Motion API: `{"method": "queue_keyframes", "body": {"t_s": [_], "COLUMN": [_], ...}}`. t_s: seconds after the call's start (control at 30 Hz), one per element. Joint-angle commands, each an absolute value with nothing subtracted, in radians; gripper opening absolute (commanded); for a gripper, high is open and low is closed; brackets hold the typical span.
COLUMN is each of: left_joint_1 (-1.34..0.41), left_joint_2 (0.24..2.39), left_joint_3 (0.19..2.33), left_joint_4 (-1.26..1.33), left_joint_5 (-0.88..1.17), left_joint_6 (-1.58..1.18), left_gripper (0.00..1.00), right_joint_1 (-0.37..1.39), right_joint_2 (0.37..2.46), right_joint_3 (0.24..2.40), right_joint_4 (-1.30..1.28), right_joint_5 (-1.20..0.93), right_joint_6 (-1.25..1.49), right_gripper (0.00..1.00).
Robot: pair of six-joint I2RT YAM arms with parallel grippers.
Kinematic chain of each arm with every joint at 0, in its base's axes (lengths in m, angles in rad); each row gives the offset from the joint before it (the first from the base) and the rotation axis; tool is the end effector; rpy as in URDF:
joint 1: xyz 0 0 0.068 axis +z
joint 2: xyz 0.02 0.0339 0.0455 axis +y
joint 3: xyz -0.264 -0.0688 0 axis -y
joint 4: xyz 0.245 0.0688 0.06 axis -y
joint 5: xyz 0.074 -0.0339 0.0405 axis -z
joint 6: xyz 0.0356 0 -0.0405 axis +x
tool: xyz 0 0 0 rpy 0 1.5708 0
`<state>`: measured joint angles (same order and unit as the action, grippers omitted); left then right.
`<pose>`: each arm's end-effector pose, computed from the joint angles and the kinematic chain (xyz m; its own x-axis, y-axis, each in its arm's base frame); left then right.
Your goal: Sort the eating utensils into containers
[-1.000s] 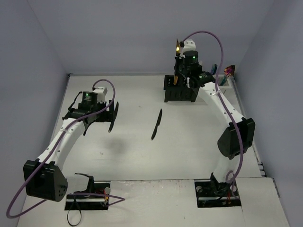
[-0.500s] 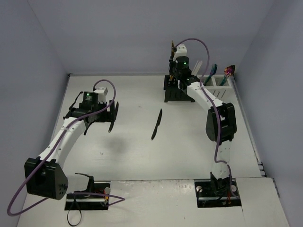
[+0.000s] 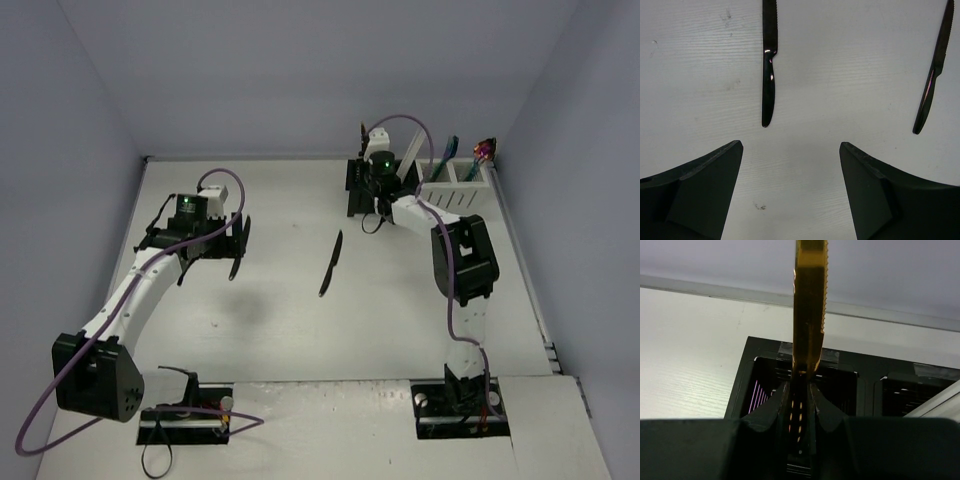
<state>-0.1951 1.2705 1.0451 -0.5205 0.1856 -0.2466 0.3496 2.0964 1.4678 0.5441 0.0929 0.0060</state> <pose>0.2677 -0.0596 0.2954 -0.7246 -0.1014 -0.6817 0.1512 0.9416 -0.3007 0.4662 0.1664 0.2371 -0.0808 -0.0231 -0.9965 -0.2537 0.9673 -0.0019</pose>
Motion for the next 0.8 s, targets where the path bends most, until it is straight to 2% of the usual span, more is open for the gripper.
{"method": "queue_keyframes", "body": {"t_s": [0.0, 0.13, 0.33, 0.53, 0.67, 0.77], "left_joint_1": [-0.190, -0.190, -0.190, -0.191, -0.190, -0.190], "left_joint_2": [1.261, 1.261, 1.252, 1.244, 1.236, 1.232], "left_joint_3": [1.085, 1.085, 1.086, 1.086, 1.085, 1.083], "left_joint_4": [-0.489, -0.489, -0.489, -0.494, -0.494, -0.495], "left_joint_5": [0.193, 0.193, 0.199, 0.196, 0.196, 0.198], "left_joint_6": [-0.255, -0.256, -0.256, -0.253, -0.254, -0.253], "left_gripper": [0.76, 0.76, 0.76, 0.76, 0.76, 0.76], "right_joint_1": [0.361, 0.369, 0.411, 0.475, 0.520, 0.552], "right_joint_2": [1.958, 1.873, 1.719, 1.616, 1.624, 1.634], "right_joint_3": [1.414, 1.375, 1.361, 1.376, 1.422, 1.414], "right_joint_4": [0.649, 0.614, 0.438, 0.154, -0.100, -0.216], "right_joint_5": [0.102, 0.109, 0.125, 0.194, 0.227, 0.227], "right_joint_6": [-0.019, -0.006, 0.015, 0.182, 0.330, 0.433], "right_gripper": [0.14, 0.32, 0.39, 0.44, 0.50, 0.60]}}
